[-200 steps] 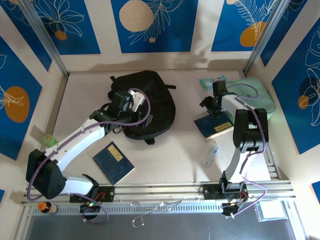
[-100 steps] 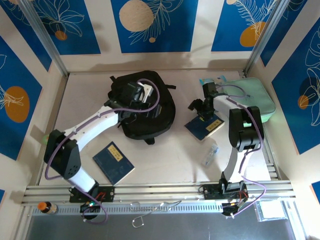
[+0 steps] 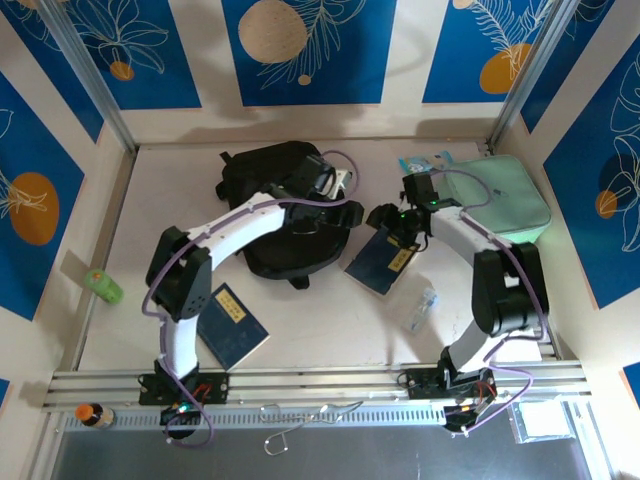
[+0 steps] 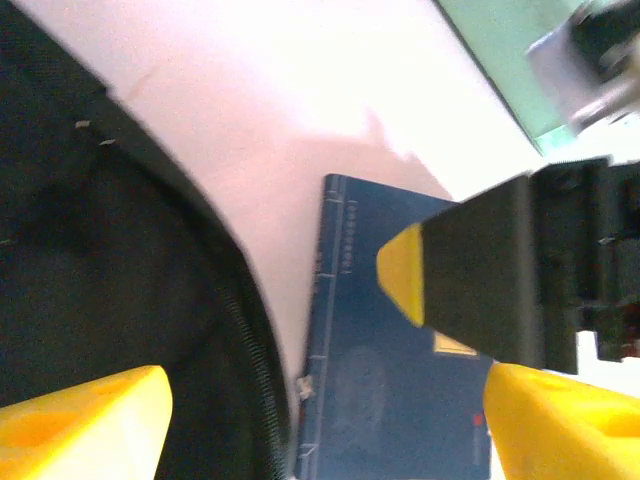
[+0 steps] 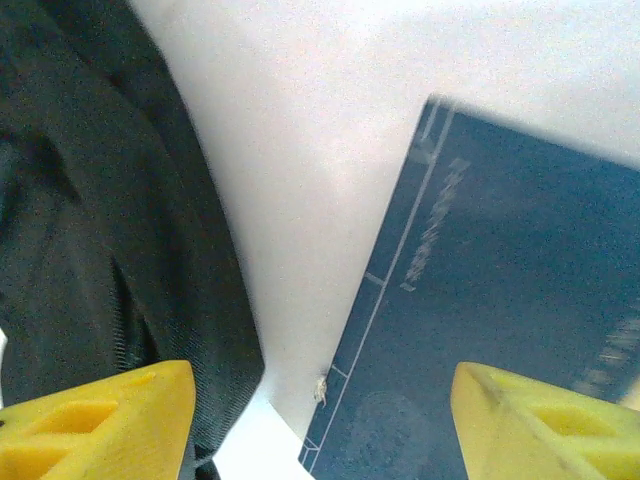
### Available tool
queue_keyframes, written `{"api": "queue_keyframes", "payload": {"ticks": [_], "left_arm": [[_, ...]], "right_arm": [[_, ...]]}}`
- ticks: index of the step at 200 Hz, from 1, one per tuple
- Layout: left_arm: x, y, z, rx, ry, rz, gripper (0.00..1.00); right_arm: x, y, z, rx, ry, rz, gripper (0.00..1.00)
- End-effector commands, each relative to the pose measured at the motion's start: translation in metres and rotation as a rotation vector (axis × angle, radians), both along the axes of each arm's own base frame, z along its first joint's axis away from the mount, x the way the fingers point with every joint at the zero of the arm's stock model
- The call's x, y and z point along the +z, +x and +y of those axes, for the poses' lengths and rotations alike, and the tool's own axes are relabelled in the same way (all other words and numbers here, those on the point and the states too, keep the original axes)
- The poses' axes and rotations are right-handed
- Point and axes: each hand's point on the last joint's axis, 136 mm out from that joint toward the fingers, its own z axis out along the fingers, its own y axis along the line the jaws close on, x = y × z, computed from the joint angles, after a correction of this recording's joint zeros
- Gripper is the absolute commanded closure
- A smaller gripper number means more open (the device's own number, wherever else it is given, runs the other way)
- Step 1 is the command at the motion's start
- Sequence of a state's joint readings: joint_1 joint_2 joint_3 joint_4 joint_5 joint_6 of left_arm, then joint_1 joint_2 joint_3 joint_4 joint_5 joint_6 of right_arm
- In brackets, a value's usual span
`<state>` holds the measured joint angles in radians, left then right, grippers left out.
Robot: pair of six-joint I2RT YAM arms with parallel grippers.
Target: Pack the student bag
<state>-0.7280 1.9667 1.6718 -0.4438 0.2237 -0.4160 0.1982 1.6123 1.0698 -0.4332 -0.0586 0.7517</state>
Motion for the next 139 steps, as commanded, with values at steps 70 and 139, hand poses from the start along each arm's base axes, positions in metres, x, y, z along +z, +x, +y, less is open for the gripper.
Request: {"api": "queue_keyframes", "payload": {"ticks": [70, 139], "left_arm": [[-0.058, -0.02, -0.058, -0.073, 0.133, 0.123, 0.42], [-0.106, -0.01, -0.052, -0.022, 0.254, 0.173, 0.5]], "right_arm": [[-0.042, -0.065, -0.064, -0.24, -0.086, 0.186, 0.44], [-0.069, -0.071, -0.059, -0.222, -0.069, 0.281, 0.68]]}}
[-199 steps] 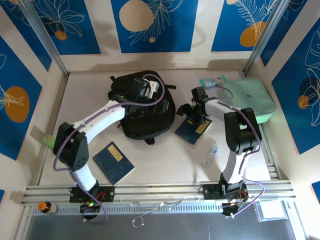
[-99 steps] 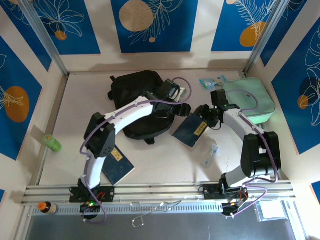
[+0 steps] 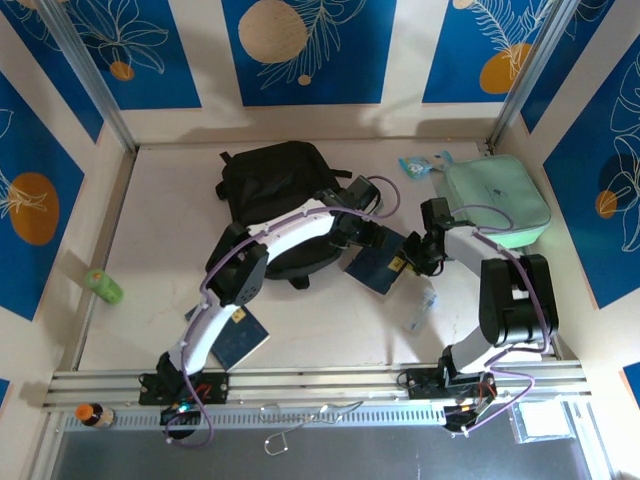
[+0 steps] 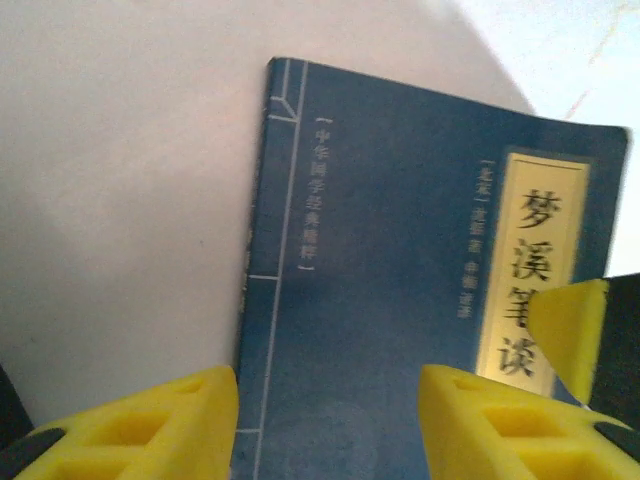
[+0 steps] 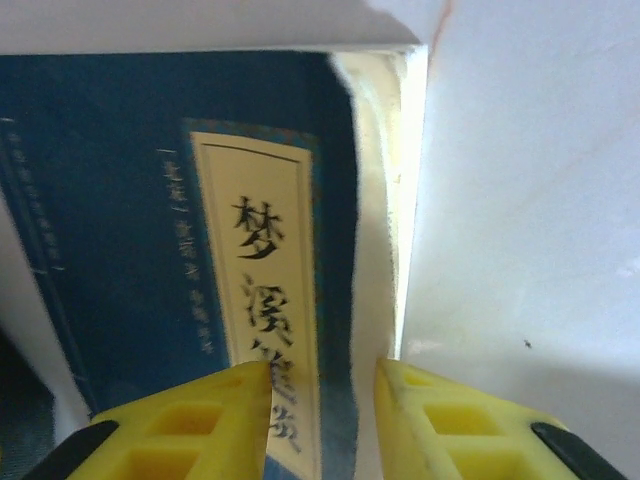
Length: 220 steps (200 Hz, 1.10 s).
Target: Pack the student bag
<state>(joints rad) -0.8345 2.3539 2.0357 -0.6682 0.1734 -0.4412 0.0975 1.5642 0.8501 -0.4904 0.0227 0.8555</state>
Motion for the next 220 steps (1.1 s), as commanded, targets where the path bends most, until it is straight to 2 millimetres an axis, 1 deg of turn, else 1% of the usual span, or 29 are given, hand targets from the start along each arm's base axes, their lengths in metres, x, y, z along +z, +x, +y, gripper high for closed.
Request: {"api": "queue_keyframes", "payload": {"ticks": [1, 30, 49, 66, 99, 109, 132, 151, 192, 220], "left_arm": [[-0.008, 0.002, 0.007, 0.031, 0.06, 0.008, 0.5], [-0.021, -0.001, 0.006, 0.041, 0.08, 0.044, 0.5], [-0.029, 0.001, 0.008, 0.054, 0.099, 0.047, 0.5], [-0.033, 0.002, 0.009, 0.061, 0.107, 0.046, 0.49], [-0.043, -0.003, 0.008, 0.057, 0.11, 0.085, 0.49], [-0.047, -0.005, 0.009, 0.056, 0.115, 0.096, 0.5], [-0.056, -0.008, 0.014, 0.059, 0.145, 0.111, 0.55], [-0.061, -0.009, 0.016, 0.06, 0.162, 0.117, 0.58], [-0.066, -0.011, 0.019, 0.058, 0.174, 0.128, 0.63], [-0.066, -0.015, 0.013, 0.047, 0.147, 0.152, 0.66]], "right_arm": [[-0.005, -0.006, 0.0, -0.001, 0.009, 0.034, 0.68], [-0.013, -0.008, 0.001, 0.002, 0.024, 0.064, 0.69], [-0.015, -0.007, 0.002, 0.01, 0.031, 0.07, 0.7], [-0.014, -0.005, 0.001, 0.009, 0.033, 0.062, 0.7], [-0.01, -0.005, -0.001, 0.011, 0.029, 0.049, 0.69], [-0.006, -0.004, -0.002, 0.015, 0.017, 0.035, 0.68], [0.007, -0.003, -0.006, 0.025, -0.019, -0.004, 0.59], [0.01, -0.006, -0.008, 0.037, -0.054, 0.001, 0.56], [-0.001, -0.016, -0.006, 0.043, -0.07, 0.063, 0.57], [-0.007, -0.016, 0.001, 0.044, -0.025, 0.081, 0.65]]}}
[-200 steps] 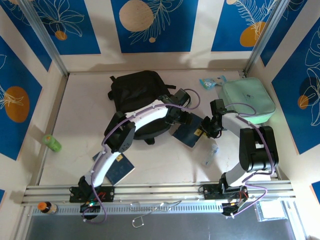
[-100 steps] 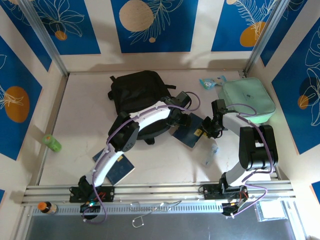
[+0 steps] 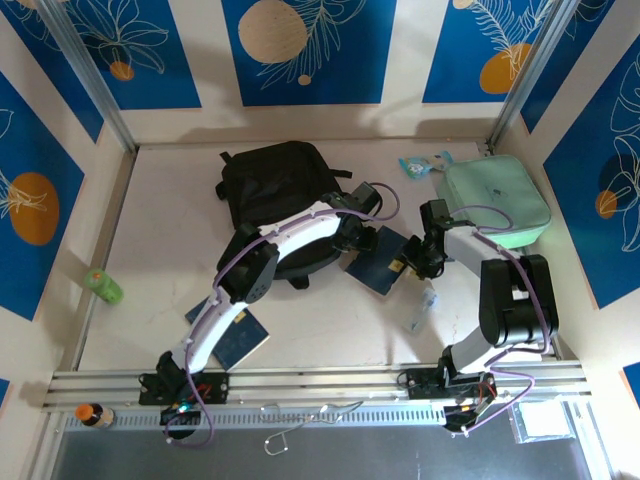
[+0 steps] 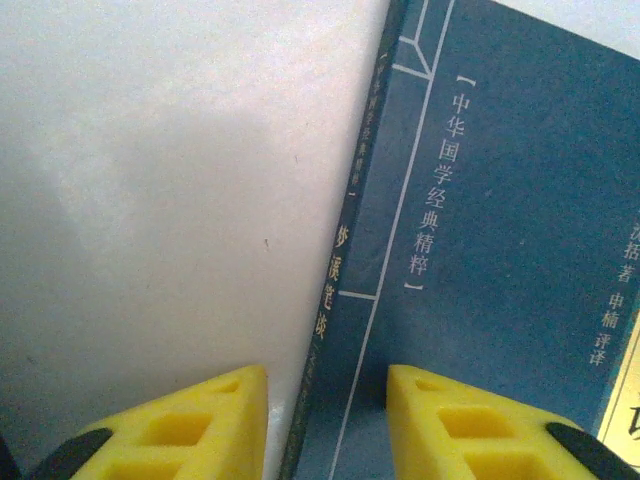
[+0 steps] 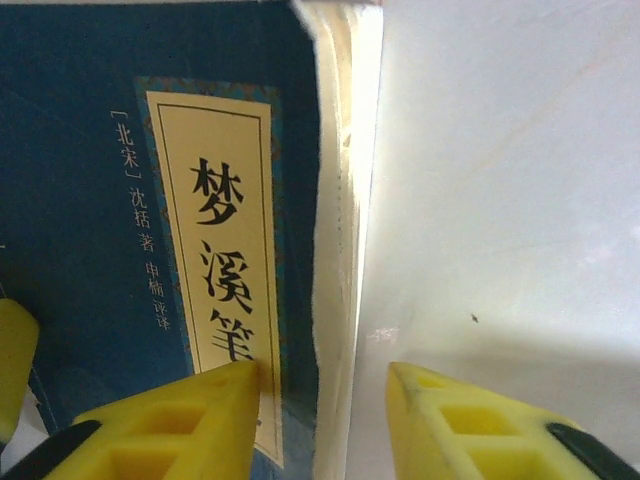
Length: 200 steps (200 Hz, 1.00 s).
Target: Pack the student bag
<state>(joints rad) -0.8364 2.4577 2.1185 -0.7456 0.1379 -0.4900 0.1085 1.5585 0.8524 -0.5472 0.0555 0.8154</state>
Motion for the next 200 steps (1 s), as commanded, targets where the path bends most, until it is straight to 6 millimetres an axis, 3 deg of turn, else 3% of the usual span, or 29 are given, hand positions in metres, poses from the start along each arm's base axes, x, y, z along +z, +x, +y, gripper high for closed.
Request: {"api": "queue_keyframes", "payload": {"ticks": [1, 27, 82, 98, 131, 160, 200], "left_arm": [[-0.029, -0.016, 0.007, -0.008, 0.055, 0.091, 0.66], [-0.024, -0.022, -0.002, -0.005, -0.003, 0.135, 0.66], [-0.007, -0.026, -0.025, 0.006, -0.128, 0.205, 0.62], [0.011, -0.026, -0.033, -0.011, -0.182, 0.198, 0.62], [0.07, -0.019, -0.048, -0.045, -0.331, 0.143, 0.65], [0.101, -0.02, -0.047, -0.038, -0.405, 0.098, 0.66], [0.092, -0.022, -0.036, 0.006, -0.415, 0.082, 0.68]], "right_arm": [[-0.005, -0.004, 0.005, 0.001, 0.022, 0.047, 0.65], [-0.01, -0.003, 0.01, -0.005, 0.051, 0.053, 0.73], [-0.009, 0.004, 0.014, -0.018, 0.119, 0.027, 0.75], [-0.006, 0.01, 0.015, -0.023, 0.14, 0.003, 0.75], [0.01, 0.035, 0.012, -0.006, 0.143, -0.085, 0.77], [0.021, 0.054, 0.014, 0.042, 0.142, -0.155, 0.77], [0.023, 0.077, 0.026, 0.114, 0.184, -0.216, 0.77]]}}
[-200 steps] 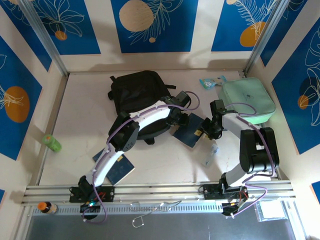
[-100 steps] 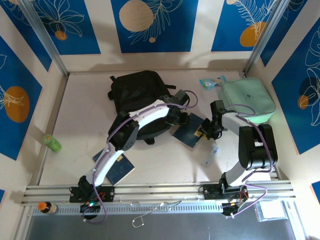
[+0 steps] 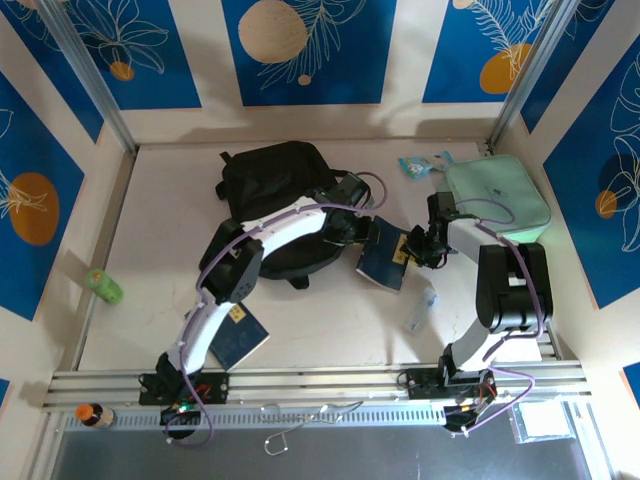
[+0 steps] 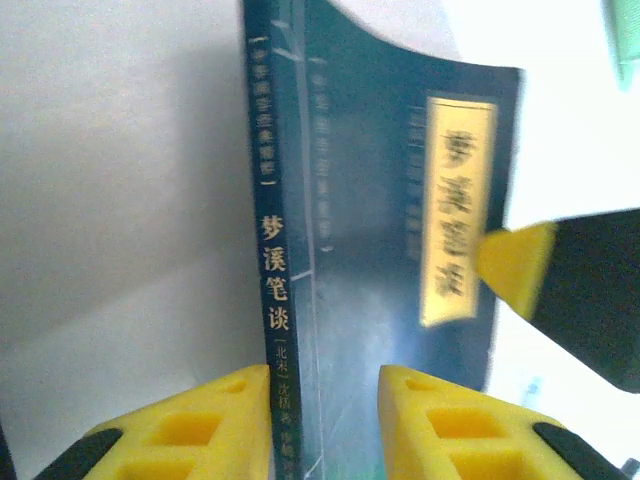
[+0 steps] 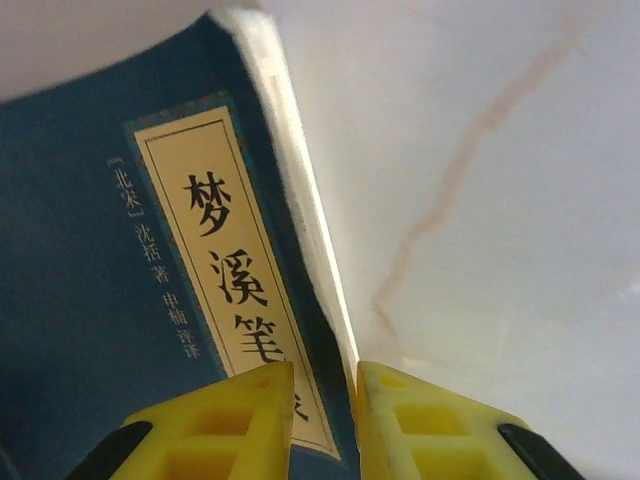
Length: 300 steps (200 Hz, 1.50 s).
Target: Pack the student bag
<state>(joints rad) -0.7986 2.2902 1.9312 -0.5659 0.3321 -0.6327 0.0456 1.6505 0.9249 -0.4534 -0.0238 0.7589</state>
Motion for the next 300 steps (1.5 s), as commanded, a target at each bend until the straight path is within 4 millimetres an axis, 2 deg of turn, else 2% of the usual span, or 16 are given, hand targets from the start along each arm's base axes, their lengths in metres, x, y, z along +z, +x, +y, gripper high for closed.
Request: {"api": "queue_keyframes", "payload": {"ticks": [1, 55, 102, 147, 186, 223, 244, 300], "left_arm": [[0.039, -0.014, -0.029, -0.053, -0.166, -0.018, 0.68], [0.009, -0.008, -0.017, 0.013, -0.08, 0.025, 0.65], [0.005, -0.005, -0.016, 0.061, -0.088, 0.054, 0.67], [-0.005, 0.001, -0.009, 0.115, -0.065, 0.058, 0.71], [-0.021, 0.006, 0.007, 0.146, 0.011, 0.035, 0.69], [-0.038, 0.013, 0.031, 0.196, 0.12, -0.009, 0.6], [-0.046, 0.016, 0.042, 0.199, 0.184, -0.044, 0.51], [-0.067, 0.011, 0.041, 0.204, 0.199, 0.009, 0.44]], "right_arm": [[0.021, 0.036, 0.03, 0.103, 0.111, -0.138, 0.77], [0.014, 0.041, 0.031, 0.101, 0.113, -0.124, 0.77], [0.003, 0.036, 0.031, 0.085, 0.124, -0.078, 0.82], [-0.01, 0.028, 0.015, 0.03, 0.044, 0.008, 0.89], [-0.016, 0.023, 0.007, 0.013, 0.023, 0.05, 0.91], [-0.02, 0.023, 0.003, 0.018, 0.011, 0.072, 0.91], [-0.021, 0.023, 0.002, 0.02, 0.011, 0.076, 0.91], [-0.021, 0.024, 0.003, 0.025, 0.018, 0.075, 0.91]]}}
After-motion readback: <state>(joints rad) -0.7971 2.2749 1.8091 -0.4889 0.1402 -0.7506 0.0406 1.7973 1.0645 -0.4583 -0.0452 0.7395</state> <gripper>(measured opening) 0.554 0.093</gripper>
